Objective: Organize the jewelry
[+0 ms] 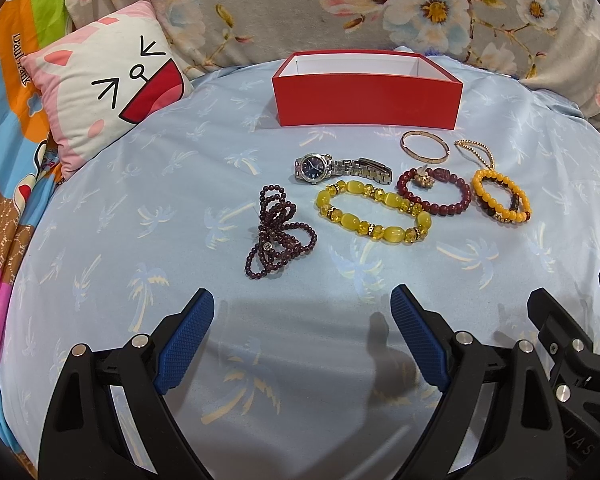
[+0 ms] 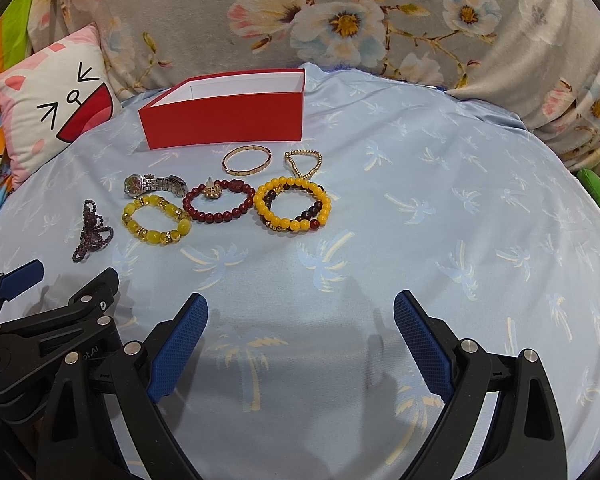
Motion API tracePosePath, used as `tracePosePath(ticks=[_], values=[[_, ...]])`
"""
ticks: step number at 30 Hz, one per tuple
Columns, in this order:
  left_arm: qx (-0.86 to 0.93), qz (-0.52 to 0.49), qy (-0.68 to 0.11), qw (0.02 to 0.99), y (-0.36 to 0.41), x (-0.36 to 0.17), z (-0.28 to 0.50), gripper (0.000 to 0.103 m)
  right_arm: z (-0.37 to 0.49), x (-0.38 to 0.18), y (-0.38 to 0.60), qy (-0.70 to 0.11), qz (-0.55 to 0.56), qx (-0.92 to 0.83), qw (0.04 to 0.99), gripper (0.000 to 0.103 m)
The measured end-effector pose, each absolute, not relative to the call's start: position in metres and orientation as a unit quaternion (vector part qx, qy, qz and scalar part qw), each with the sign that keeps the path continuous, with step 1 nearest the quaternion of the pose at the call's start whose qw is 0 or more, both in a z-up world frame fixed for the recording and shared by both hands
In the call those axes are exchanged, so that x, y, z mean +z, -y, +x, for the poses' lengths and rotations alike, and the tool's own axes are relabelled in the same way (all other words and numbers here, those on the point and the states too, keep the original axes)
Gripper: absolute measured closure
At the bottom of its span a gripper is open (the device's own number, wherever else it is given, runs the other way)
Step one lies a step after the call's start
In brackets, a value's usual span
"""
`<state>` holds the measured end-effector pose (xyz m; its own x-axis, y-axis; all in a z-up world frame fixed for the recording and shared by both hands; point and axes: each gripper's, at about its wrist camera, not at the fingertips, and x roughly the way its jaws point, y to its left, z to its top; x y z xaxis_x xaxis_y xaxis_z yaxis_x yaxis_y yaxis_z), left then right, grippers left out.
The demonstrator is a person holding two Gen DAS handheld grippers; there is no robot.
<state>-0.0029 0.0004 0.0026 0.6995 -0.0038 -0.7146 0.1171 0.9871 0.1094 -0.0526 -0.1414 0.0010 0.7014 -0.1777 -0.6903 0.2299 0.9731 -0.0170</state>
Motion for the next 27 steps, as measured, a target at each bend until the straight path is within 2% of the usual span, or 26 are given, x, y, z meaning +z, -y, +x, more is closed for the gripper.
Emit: tracePosePath(ticks=[3, 5, 15, 19, 27], values=[[-0.043, 0.057, -0.387, 0.919, -0.004, 0.003, -0.003, 0.01, -0.053, 0.0, 0.143, -0.375, 0.041, -0.11, 0.92, 0.013], [-0.056, 0.039, -0.39, 0.918, -0.012, 0.003, -0.004, 0.009, -0.054, -0.002, 0.145, -0.375, 0.046, -0.105, 0.92, 0.013], [-0.051, 0.012, -0.389, 0.92, -0.049, 0.01, 0.004, 0.007, -0.046, 0.001, 0.164, -0.397, 0.07, -0.098, 0.91, 0.013], [-0.048, 0.013, -0.375, 0.926, -0.046, 0.014, 0.013, 0.007, -0.041, 0.006, 0.168, -0.4, 0.065, -0.101, 0.908, 0.013], [-0.056, 0.029, -0.398, 0.915, -0.032, 0.01, 0.043, 0.007, -0.025, 0.012, 0.175, -0.408, 0.061, -0.102, 0.905, 0.013]])
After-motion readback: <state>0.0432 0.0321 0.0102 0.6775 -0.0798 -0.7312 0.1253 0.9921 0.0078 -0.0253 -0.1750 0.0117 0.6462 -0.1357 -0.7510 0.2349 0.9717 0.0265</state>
